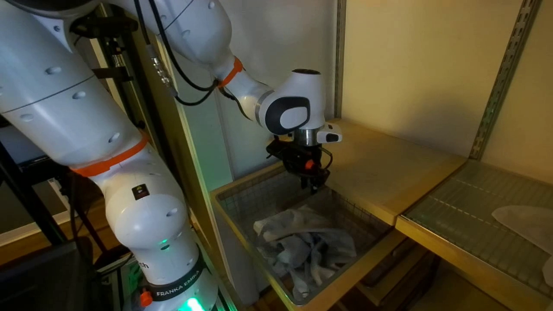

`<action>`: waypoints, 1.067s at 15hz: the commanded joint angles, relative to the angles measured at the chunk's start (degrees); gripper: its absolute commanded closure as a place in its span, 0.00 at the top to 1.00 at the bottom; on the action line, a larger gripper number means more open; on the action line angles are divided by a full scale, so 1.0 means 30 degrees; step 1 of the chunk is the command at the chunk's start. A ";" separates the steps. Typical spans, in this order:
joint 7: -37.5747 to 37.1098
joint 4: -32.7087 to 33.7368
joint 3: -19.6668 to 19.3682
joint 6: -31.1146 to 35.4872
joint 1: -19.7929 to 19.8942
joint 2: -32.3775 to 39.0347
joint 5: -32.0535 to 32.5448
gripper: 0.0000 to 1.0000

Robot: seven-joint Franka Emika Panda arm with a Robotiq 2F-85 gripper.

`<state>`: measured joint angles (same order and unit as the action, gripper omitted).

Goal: Remove the grey cloth from the table on the left and put it on the pulled out tray on the left

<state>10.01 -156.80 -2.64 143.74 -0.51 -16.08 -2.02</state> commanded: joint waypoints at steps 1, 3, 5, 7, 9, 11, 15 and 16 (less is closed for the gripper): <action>-0.0626 -0.0245 -0.0119 -0.1529 0.0239 -0.2207 -0.0046 0.72; -0.0864 -0.0062 -0.0292 -0.1929 0.0445 -0.3130 -0.0097 0.86; -0.1000 0.0231 -0.0518 -0.2443 0.0638 -0.3979 -0.0171 1.00; -0.1089 0.0455 -0.0683 -0.2614 0.0893 -0.4768 -0.0099 1.00; -0.0842 0.0746 -0.0935 -0.2934 0.1006 -0.5516 -0.0149 1.00; -0.0772 0.0962 -0.1107 -0.3128 0.1078 -0.6127 -0.0185 1.00; -0.0722 0.1247 -0.1193 -0.2428 0.1023 -0.6135 -0.0056 1.00; -0.0712 0.1306 -0.1217 -0.2429 0.1026 -0.6318 -0.0067 1.00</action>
<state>7.95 -152.96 -6.18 136.56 2.68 -35.05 -2.33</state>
